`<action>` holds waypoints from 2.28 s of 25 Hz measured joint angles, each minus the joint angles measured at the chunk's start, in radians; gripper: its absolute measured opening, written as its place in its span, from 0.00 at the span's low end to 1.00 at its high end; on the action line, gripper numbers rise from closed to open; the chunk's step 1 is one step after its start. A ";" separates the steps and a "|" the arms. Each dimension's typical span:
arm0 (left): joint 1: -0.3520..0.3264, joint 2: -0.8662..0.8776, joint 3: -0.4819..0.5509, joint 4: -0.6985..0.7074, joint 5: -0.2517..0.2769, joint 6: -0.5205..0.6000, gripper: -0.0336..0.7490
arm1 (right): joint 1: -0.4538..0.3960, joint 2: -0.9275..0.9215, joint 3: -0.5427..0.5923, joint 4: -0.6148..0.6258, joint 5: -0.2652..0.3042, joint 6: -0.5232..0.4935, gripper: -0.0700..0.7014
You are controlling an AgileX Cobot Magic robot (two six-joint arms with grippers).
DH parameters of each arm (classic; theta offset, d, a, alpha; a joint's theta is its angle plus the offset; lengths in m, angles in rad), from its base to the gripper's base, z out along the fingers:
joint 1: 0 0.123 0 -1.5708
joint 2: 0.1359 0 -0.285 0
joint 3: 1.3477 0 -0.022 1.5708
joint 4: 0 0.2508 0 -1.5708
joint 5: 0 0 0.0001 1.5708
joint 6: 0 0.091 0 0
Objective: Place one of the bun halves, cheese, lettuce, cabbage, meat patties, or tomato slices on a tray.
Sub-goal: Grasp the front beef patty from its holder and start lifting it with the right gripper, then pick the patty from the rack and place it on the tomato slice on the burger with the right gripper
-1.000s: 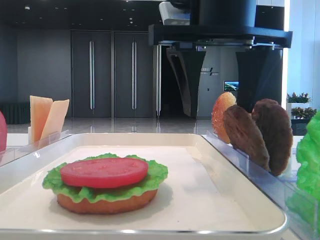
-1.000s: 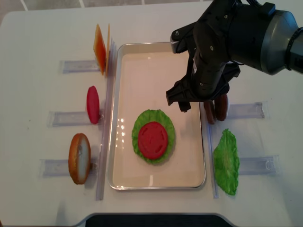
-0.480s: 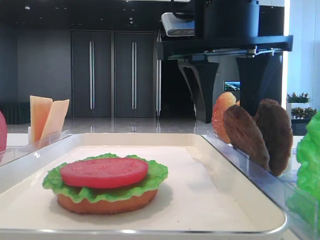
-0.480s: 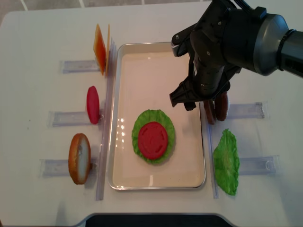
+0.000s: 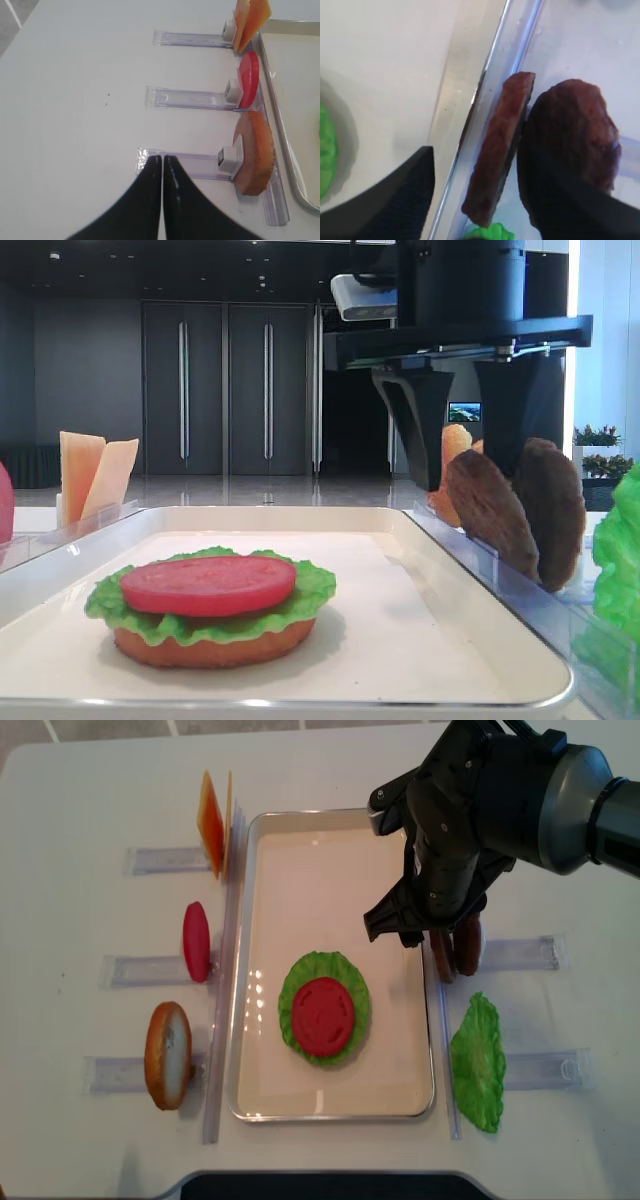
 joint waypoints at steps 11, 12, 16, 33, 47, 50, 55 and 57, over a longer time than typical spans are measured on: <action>0.000 0.000 0.000 0.000 0.000 0.000 0.04 | 0.000 0.018 0.000 -0.016 0.018 0.000 0.53; 0.000 0.000 0.000 0.000 0.000 0.000 0.04 | 0.000 0.018 0.000 -0.017 0.018 0.000 0.49; 0.000 0.000 0.000 0.000 0.000 0.000 0.04 | 0.000 0.018 0.000 -0.037 0.023 0.000 0.32; 0.000 0.000 0.000 0.000 0.000 0.000 0.04 | -0.003 -0.071 0.001 -0.038 0.044 0.001 0.28; 0.000 0.000 0.000 0.000 0.000 0.000 0.04 | -0.003 -0.260 0.001 0.143 0.081 -0.053 0.28; 0.000 0.000 0.000 0.000 0.000 0.000 0.04 | -0.003 -0.292 0.001 0.291 0.051 -0.133 0.28; 0.000 0.000 0.000 0.000 0.000 0.000 0.04 | -0.003 -0.312 0.002 0.462 -0.001 -0.238 0.28; 0.000 0.000 0.000 0.000 0.000 0.000 0.04 | -0.003 -0.313 0.013 0.502 -0.026 -0.263 0.28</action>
